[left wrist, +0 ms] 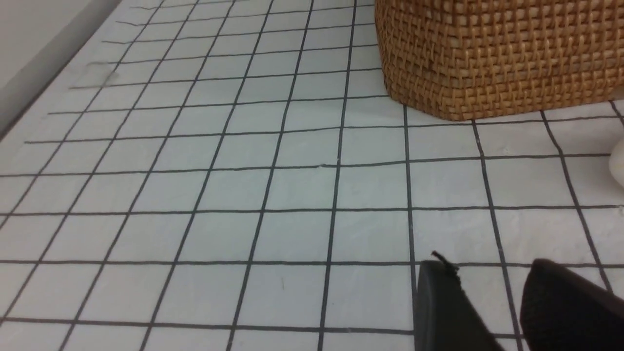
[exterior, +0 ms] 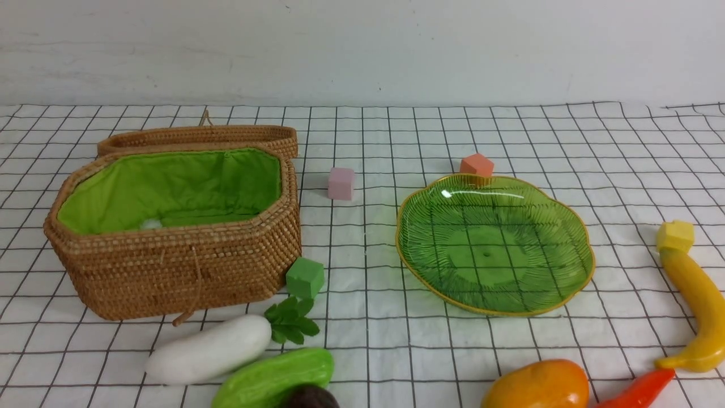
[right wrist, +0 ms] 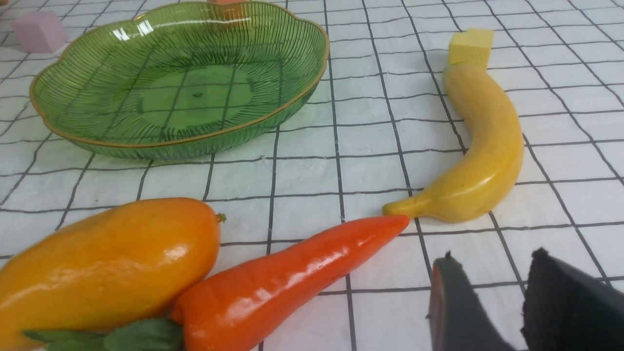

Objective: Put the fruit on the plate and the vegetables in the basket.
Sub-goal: Grab a mangosteen with your left arm and put it on the plate on the right

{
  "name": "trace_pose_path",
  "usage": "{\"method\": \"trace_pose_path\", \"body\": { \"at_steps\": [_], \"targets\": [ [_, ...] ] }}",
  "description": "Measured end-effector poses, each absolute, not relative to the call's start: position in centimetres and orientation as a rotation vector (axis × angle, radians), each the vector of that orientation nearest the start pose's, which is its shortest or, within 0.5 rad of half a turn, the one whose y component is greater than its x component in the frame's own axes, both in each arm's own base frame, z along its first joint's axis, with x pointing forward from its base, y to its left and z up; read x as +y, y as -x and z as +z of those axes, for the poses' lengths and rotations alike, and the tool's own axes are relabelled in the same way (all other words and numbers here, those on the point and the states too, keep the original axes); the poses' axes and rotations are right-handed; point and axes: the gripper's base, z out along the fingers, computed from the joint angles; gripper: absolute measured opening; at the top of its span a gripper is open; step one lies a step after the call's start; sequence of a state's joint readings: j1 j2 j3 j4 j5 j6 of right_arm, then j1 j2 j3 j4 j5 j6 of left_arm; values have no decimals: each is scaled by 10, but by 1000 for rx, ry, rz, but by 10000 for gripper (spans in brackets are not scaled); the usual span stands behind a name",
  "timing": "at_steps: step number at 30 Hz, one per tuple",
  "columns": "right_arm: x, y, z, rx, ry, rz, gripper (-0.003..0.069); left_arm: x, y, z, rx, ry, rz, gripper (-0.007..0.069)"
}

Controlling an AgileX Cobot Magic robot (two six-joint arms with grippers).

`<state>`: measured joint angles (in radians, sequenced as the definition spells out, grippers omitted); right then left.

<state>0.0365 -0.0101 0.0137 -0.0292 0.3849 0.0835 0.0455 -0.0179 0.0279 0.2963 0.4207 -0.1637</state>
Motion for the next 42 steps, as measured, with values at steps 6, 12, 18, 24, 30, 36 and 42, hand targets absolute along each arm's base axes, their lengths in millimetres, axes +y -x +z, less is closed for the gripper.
{"method": "trace_pose_path", "body": {
  "at_steps": [6, 12, 18, 24, 30, 36, 42],
  "targets": [
    [1, -52, 175, 1872, -26, 54, 238, 5, -56, 189, 1650, 164, -36, 239],
    [1, -52, 175, 1872, -26, 54, 238, 1, -53, 221, 1269, 337, -386, 239],
    [1, -52, 175, 1872, -26, 54, 239, 0, -42, 257, 1038, 327, -521, 239],
    [1, -52, 175, 1872, -26, 54, 243, 0, -23, 344, 1049, 328, -487, 239],
    [1, -52, 175, 1872, -26, 54, 243, 8, -52, 386, 1382, 489, -382, 239],
    [1, -52, 175, 1872, -26, 54, 243, 18, -89, 373, 1708, 536, -142, 239],
    [1, -52, 175, 1872, -26, 54, 244, -9, -127, 338, 2089, 433, -251, 239]
  ]
}}
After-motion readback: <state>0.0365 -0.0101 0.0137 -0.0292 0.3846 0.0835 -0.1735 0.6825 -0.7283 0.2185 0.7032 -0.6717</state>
